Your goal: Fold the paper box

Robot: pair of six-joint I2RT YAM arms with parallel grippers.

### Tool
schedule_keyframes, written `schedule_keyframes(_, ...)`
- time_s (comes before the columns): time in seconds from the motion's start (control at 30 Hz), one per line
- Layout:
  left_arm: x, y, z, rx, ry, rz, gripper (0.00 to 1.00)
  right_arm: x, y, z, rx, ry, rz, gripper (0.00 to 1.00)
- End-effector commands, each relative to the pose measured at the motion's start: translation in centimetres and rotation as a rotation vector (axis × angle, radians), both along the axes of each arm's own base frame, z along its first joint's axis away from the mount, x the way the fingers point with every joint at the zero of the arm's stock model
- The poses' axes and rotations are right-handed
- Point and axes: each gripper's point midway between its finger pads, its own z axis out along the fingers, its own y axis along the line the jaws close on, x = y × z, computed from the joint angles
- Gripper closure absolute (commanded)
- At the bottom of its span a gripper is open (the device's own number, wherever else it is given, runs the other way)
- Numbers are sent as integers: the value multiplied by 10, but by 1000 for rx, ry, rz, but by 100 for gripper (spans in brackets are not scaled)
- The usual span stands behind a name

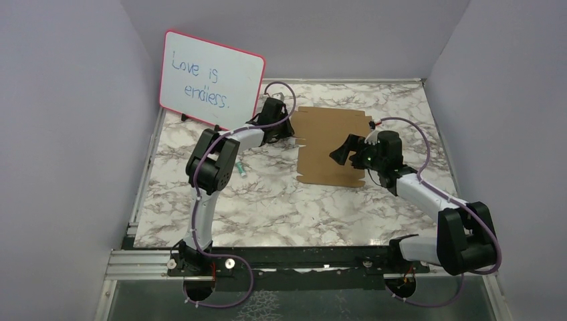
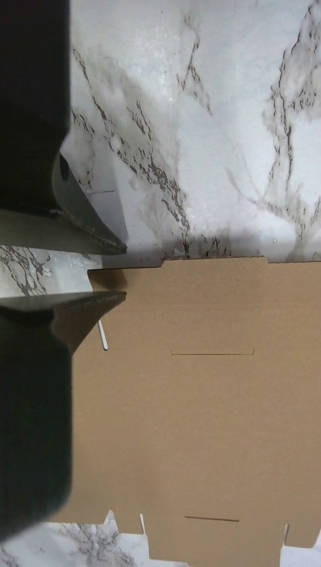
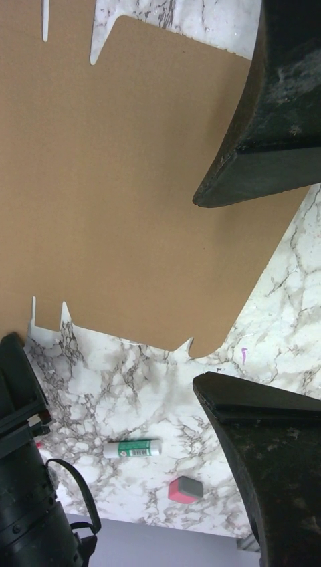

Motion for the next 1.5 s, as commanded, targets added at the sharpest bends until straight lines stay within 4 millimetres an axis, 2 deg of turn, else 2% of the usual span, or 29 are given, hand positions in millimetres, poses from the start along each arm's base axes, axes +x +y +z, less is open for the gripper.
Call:
schedule_keyframes(0.0,6,-12,7,-99,-3,-10,78,-3,3,9,30,-25,23,0)
schedule_keyframes(0.2,-2,-17,19,-160,-8,-26,100,-5,3,12,26,-31,27,0)
schedule_keyframes(0.43,-23,-12,31,-177,-12,-49,100,-8,0,22,13,-58,28,0)
schedule_keyframes(0.67,-69,8,41,-150,4,-98,100,-17,-1,28,4,-72,39,0)
schedule_keyframes(0.93,-144,48,37,-83,52,-116,100,-20,-3,30,-19,-71,49,0)
schedule_keyframes(1.03,-161,63,38,-80,50,-73,100,-16,-11,23,-57,-57,13,0)
schedule_keyframes(1.1,-161,64,44,-111,28,-41,77,-10,-20,16,-85,-34,-47,0)
schedule_keyframes(1.13,-158,63,48,-131,15,-31,70,-6,-25,12,-104,-27,-77,0)
schedule_keyframes(1.2,-149,54,57,-177,-3,-22,64,0,-29,12,-121,-28,-105,0)
schedule_keyframes(1.3,-131,39,66,-253,-22,0,56,2,-22,21,-90,-47,-75,0)
schedule_keyframes(1.47,-102,24,57,-314,-4,93,53,-5,-16,25,-51,-67,-51,0)
